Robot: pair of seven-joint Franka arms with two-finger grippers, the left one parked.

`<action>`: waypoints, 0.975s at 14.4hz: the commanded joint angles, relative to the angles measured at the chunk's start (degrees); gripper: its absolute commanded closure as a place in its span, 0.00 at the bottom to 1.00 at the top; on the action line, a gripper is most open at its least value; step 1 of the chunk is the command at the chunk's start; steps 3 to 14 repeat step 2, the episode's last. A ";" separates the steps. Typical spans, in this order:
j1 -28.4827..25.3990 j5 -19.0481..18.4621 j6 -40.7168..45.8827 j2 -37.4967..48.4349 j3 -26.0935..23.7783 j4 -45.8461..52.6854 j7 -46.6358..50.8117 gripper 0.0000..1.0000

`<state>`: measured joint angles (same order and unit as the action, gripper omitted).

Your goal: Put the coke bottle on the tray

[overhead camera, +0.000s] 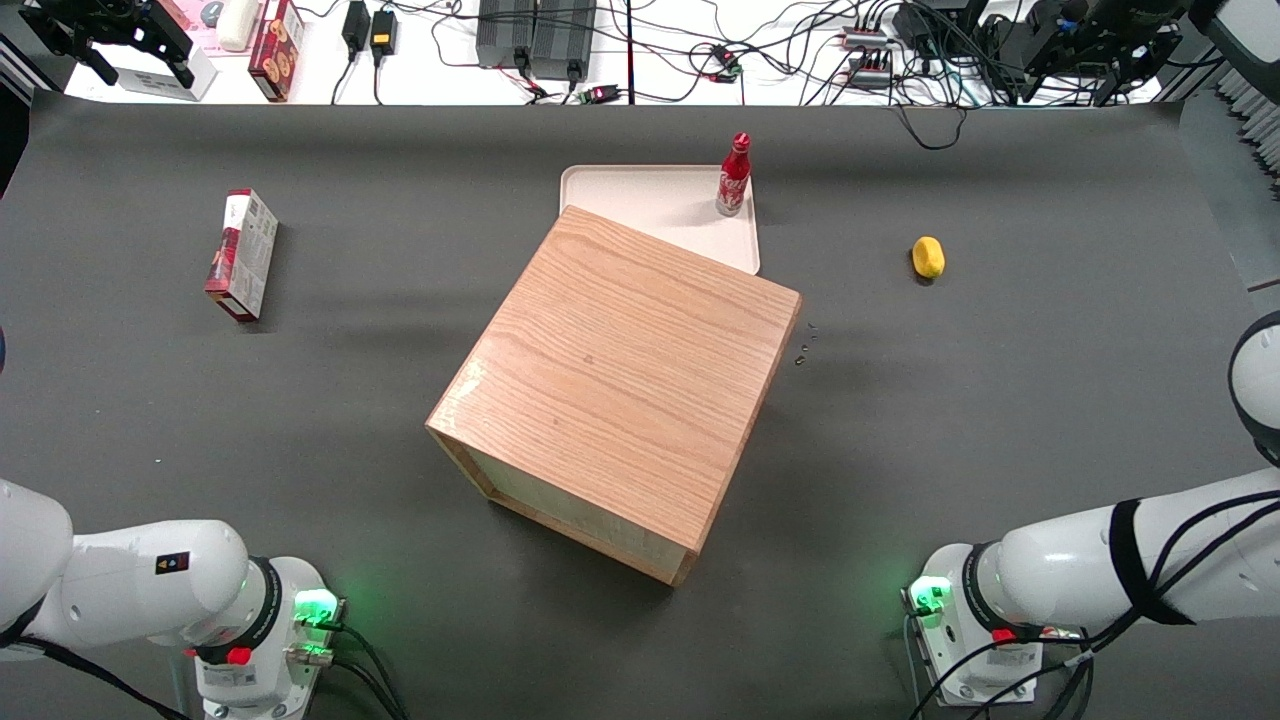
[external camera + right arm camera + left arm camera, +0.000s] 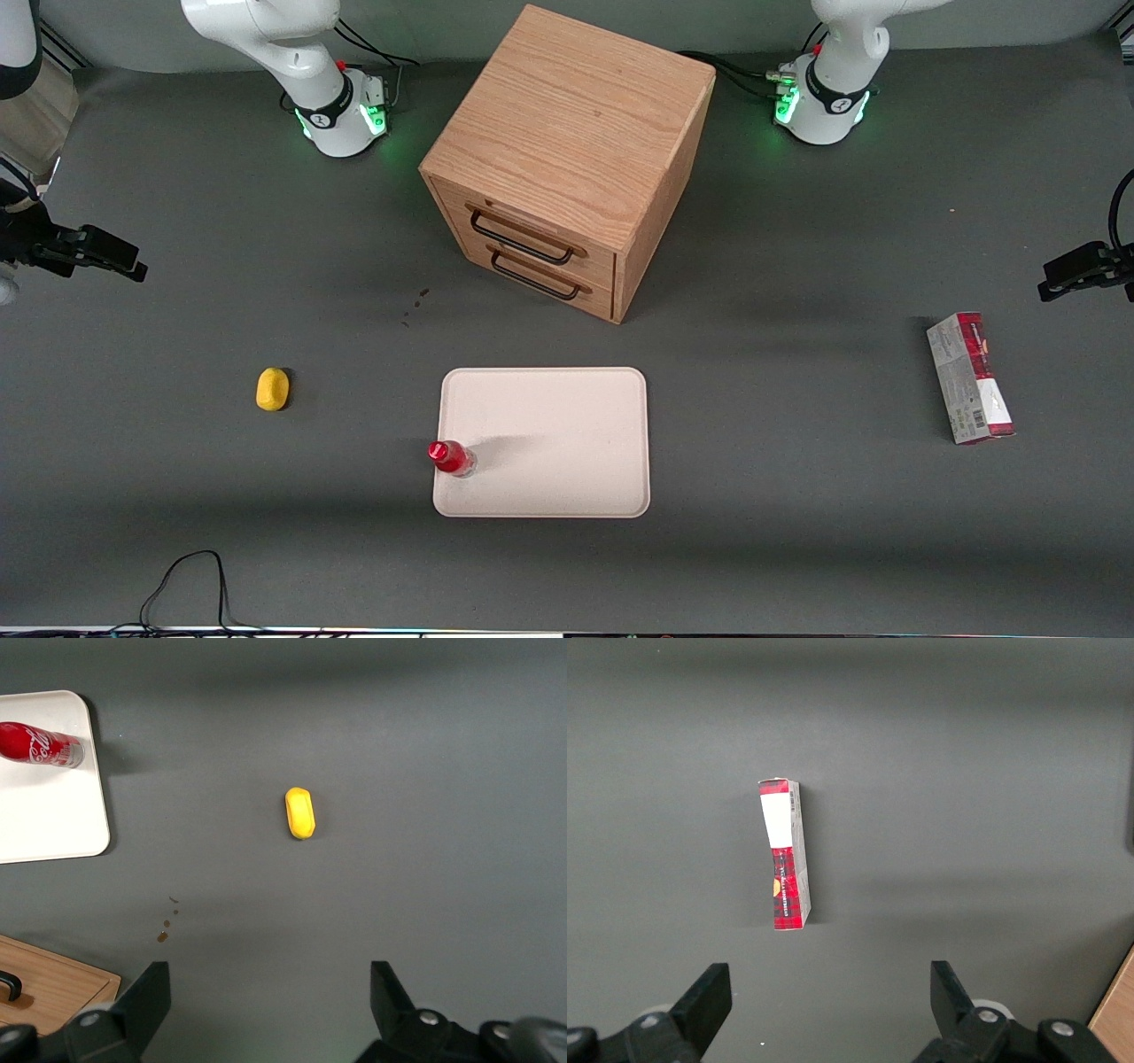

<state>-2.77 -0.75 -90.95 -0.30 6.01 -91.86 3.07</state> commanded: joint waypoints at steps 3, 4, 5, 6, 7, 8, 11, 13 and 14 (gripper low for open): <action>-0.30 -0.48 0.78 0.83 0.23 0.10 -0.96 0.00; -0.30 -0.48 0.78 0.83 0.23 0.10 -0.96 0.00; -0.30 -0.48 0.78 0.83 0.23 0.10 -0.96 0.00; -0.30 -0.48 0.78 0.83 0.23 0.10 -0.96 0.00; -0.30 -0.48 0.78 0.83 0.23 0.10 -0.96 0.00; -0.30 -0.48 0.78 0.83 0.23 0.10 -0.96 0.00; -0.30 -0.48 0.78 0.83 0.23 0.10 -0.96 0.00; -0.30 -0.48 0.78 0.83 0.23 0.10 -0.96 0.00; -0.30 -0.48 0.78 0.83 0.23 0.10 -0.96 0.00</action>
